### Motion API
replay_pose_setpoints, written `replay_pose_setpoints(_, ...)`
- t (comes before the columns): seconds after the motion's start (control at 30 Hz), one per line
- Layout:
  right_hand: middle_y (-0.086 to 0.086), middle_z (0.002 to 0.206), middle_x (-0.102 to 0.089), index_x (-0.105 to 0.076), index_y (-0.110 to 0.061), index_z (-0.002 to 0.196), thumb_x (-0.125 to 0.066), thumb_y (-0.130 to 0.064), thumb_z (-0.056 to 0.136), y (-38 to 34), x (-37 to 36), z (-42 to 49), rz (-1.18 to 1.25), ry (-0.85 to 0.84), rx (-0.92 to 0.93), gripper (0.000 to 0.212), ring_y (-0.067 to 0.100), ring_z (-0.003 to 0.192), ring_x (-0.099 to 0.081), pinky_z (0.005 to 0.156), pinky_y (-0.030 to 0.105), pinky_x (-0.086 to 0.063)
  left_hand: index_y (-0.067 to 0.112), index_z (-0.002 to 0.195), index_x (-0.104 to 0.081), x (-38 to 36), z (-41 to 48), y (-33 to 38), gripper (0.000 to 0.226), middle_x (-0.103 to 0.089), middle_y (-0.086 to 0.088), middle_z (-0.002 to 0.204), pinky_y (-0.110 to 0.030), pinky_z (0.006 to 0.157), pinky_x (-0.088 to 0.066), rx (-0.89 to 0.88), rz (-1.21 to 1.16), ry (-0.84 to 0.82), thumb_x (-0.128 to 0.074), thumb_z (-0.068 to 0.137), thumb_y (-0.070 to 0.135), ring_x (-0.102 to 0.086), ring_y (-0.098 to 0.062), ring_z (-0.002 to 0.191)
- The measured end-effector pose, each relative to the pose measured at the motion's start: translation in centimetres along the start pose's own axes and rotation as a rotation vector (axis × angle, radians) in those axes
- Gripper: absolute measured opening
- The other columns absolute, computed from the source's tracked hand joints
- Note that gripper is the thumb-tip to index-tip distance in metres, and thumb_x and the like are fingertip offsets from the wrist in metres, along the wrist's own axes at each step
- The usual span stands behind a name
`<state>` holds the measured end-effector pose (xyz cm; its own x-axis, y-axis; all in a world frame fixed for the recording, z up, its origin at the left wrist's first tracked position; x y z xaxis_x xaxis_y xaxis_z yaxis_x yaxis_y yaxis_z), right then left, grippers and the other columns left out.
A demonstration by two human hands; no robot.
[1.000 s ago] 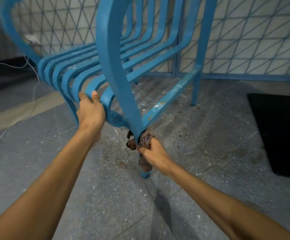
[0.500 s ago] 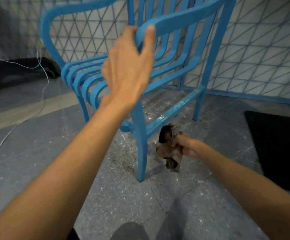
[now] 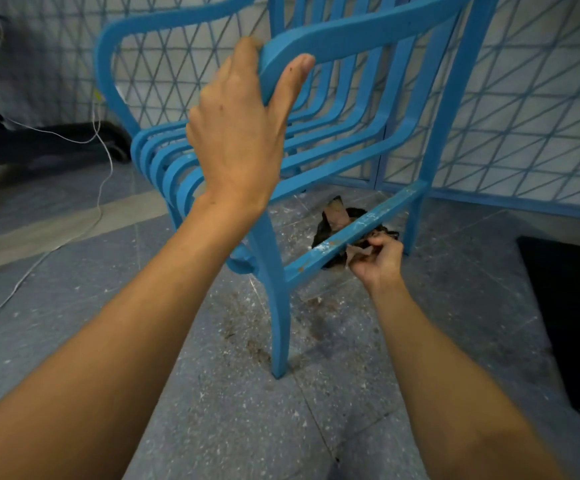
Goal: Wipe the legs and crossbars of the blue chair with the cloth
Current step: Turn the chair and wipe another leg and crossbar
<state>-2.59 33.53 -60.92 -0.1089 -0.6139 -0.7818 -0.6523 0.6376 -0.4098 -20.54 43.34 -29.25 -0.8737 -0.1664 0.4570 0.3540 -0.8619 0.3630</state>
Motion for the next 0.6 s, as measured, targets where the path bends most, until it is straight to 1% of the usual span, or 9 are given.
replay_pose_setpoints(0.07, 0.018, 0.098, -0.062, -0.052, -0.004, 0.085, -0.033, 0.002, 0.059, 0.5, -0.8, -0.2, 0.033, 0.006, -0.005, 0.033, 0.03, 0.08, -0.058, 0.043, 0.021, -0.046, 0.014, 0.109, -0.06, -0.1, 0.4, -0.6, 0.057, -0.05, 0.008, 0.074, -0.021, 0.058, -0.026, -0.015, -0.005, 0.01, -0.04, 0.091, 0.064, -0.045, -0.007, 0.065)
replay_pose_setpoints(0.1, 0.02, 0.105, -0.062, -0.053, -0.003, 0.09, -0.033, 0.001, 0.059, 0.8, -1.2, -0.4, 0.042, 0.004, -0.005, 0.038, 0.032, 0.084, -0.057, 0.05, 0.023, -0.048, 0.014, 0.109, -0.06, -0.1, 0.7, -0.9, 0.057, -0.05, 0.008, 0.073, -0.022, 0.057, -0.027, -0.022, -0.013, 0.014, -0.04, 0.09, 0.064, -0.045, -0.008, 0.064)
replay_pose_setpoints(0.13, 0.021, 0.109, -0.061, -0.054, -0.003, 0.092, -0.033, 0.001, 0.058, 1.1, -1.6, -0.5, 0.045, 0.009, -0.006, 0.04, 0.033, 0.087, -0.057, 0.064, 0.027, -0.051, 0.013, 0.108, -0.061, -0.2, 1.0, -1.1, 0.057, -0.05, 0.008, 0.073, -0.022, 0.056, -0.028, -0.028, -0.026, 0.018, -0.041, 0.09, 0.064, -0.046, -0.008, 0.064)
replay_pose_setpoints(0.23, 0.017, 0.101, -0.059, -0.054, -0.006, 0.087, -0.035, -0.001, 0.055, 2.9, -2.3, -1.7, 0.003, 0.054, -0.021, 0.037, 0.032, 0.081, -0.055, 0.093, 0.035, -0.045, 0.011, 0.107, -0.061, -0.3, 1.8, -1.8, 0.057, -0.049, 0.006, 0.072, -0.022, 0.057, -0.027, -0.047, -0.041, 0.027, -0.041, 0.091, 0.063, -0.046, -0.009, 0.065)
replay_pose_setpoints(0.33, 0.016, 0.1, -0.058, -0.057, -0.008, 0.11, -0.036, 0.0, 0.056, 5.2, -2.2, -3.1, -0.017, 0.044, -0.037, 0.059, 0.031, 0.08, -0.054, 0.112, 0.045, -0.032, 0.009, 0.107, -0.06, -0.7, 2.1, -2.0, 0.059, -0.049, 0.004, 0.075, -0.024, 0.058, -0.027, -0.071, -0.019, 0.016, -0.04, 0.091, 0.063, -0.048, -0.01, 0.067)
replay_pose_setpoints(0.37, 0.016, 0.099, -0.058, -0.058, -0.008, 0.114, -0.036, 0.001, 0.056, 5.8, -2.3, -3.6, 0.005, 0.028, -0.052, 0.063, 0.031, 0.08, -0.054, 0.113, 0.046, -0.03, 0.009, 0.107, -0.06, -1.0, 2.2, -2.0, 0.059, -0.049, 0.004, 0.075, -0.023, 0.058, -0.027, -0.074, -0.014, 0.01, -0.039, 0.091, 0.063, -0.047, -0.01, 0.067)
replay_pose_setpoints(0.43, 0.015, 0.093, -0.057, -0.058, -0.007, 0.094, -0.034, 0.001, 0.056, 6.4, -2.3, -4.7, 0.002, 0.03, -0.052, 0.045, 0.029, 0.074, -0.053, 0.107, 0.041, -0.04, 0.01, 0.108, -0.06, -1.0, 2.0, -2.1, 0.059, -0.049, 0.004, 0.074, -0.022, 0.058, -0.026, -0.078, -0.031, 0.01, -0.04, 0.091, 0.062, -0.045, -0.01, 0.066)
replay_pose_setpoints(0.5, 0.011, 0.087, -0.052, -0.048, -0.009, 0.078, -0.034, 0.002, 0.056, 6.8, -2.4, -5.3, -0.016, 0.047, -0.066, 0.029, 0.024, 0.064, -0.047, 0.088, 0.03, -0.051, 0.01, 0.108, -0.061, -0.7, 2.0, -2.2, 0.059, -0.053, 0.002, 0.074, -0.024, 0.056, -0.031, -0.096, -0.074, 0.009, -0.041, 0.09, 0.062, -0.048, -0.012, 0.065)
replay_pose_setpoints(0.6, 0.01, 0.082, -0.057, -0.05, -0.01, 0.078, -0.035, 0.001, 0.055, 8.6, -2.7, -6.3, -0.035, 0.06, -0.102, 0.03, 0.024, 0.067, -0.051, 0.065, 0.029, -0.047, 0.009, 0.106, -0.062, 0.5, 2.0, -3.8, 0.059, -0.062, -0.004, 0.077, -0.031, 0.058, -0.04, -0.13, -0.092, 0.011, -0.043, 0.09, 0.062, -0.055, -0.016, 0.067)
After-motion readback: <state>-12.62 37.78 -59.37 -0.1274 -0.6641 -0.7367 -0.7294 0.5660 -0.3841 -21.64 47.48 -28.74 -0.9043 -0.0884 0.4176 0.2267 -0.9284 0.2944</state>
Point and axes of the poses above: each hand's wrist, its own z-axis towards the middle knuckle, its own x-axis out of the back of the hand, y = z × x, the point moved 9 cm from there along z, towards the middle knuckle
